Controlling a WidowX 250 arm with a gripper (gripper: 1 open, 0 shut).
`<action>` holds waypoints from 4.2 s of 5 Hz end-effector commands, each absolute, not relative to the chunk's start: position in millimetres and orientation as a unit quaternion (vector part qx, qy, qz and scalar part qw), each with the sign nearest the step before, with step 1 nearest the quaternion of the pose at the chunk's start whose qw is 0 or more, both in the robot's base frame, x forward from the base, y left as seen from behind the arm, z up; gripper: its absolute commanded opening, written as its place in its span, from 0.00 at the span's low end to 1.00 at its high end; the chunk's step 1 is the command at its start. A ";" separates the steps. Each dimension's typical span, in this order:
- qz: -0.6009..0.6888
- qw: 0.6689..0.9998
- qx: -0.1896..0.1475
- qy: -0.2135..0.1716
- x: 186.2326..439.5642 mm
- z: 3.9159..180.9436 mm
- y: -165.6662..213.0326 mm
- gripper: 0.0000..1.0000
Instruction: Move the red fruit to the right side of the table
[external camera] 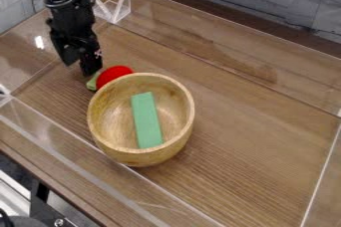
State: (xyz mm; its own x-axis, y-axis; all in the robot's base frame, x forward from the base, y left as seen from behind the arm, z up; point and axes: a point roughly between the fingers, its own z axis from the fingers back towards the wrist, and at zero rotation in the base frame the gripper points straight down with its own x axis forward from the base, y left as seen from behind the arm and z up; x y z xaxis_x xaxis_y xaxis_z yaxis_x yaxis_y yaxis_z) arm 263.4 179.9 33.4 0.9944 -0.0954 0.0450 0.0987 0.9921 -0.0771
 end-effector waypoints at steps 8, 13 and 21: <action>-0.065 0.997 -0.042 -0.030 285.7 33.3 202.1 0.00; -0.065 0.995 -0.025 -0.072 306.1 148.4 122.5 0.00; -0.134 0.990 -0.009 -0.029 256.1 80.0 145.6 1.00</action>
State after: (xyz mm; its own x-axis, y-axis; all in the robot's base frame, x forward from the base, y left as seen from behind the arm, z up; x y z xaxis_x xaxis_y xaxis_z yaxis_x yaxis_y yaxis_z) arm 251.8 142.6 69.8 0.9655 -0.2585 0.0306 0.2596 0.9648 -0.0411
